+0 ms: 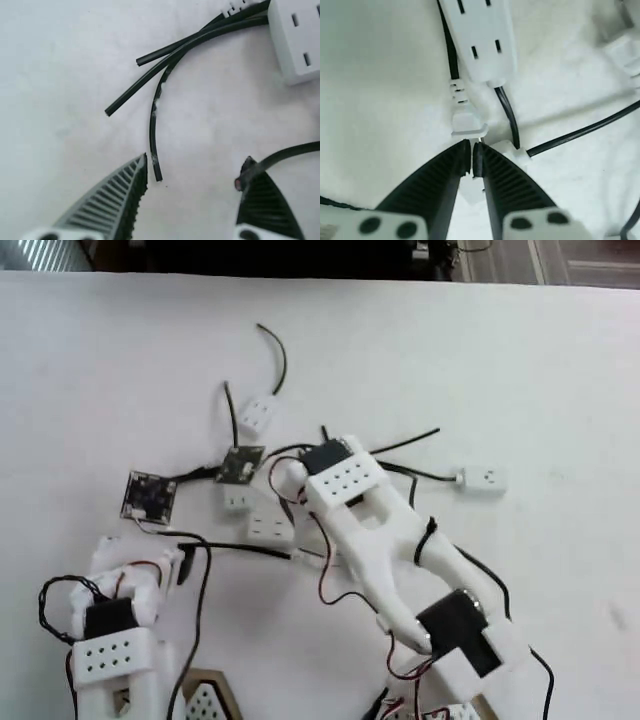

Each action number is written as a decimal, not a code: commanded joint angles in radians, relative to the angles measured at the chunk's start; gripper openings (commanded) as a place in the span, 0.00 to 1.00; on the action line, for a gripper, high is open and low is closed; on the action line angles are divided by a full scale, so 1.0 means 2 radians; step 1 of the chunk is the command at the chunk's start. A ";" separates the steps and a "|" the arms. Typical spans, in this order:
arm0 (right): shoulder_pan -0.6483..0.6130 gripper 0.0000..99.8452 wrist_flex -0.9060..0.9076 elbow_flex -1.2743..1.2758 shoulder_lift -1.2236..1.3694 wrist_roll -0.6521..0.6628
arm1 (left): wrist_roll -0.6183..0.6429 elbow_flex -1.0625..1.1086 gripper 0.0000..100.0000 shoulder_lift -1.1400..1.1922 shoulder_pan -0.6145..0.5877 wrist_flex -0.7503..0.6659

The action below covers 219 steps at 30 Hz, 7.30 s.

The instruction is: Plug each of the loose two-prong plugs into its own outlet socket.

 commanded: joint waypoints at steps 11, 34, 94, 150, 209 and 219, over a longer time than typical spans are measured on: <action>-0.070 0.24 -0.079 0.091 -0.025 -0.001 | 0.004 -0.021 0.29 -0.004 -0.002 -0.003; -0.012 0.02 -0.049 0.045 0.034 0.002 | 0.003 -0.021 0.29 -0.004 -0.002 -0.003; 0.076 0.13 0.065 0.051 -0.011 0.000 | 0.004 -0.021 0.29 -0.004 -0.001 -0.004; -0.062 0.02 -0.093 0.233 -0.667 -0.211 | 0.298 -0.266 0.29 -0.004 0.316 -0.031; 0.212 0.02 -0.261 0.430 -0.687 -0.274 | -0.192 -0.527 0.30 0.363 0.198 0.248; 0.270 0.02 -0.297 0.443 -0.688 -0.275 | -0.300 -0.667 0.30 0.558 0.303 0.288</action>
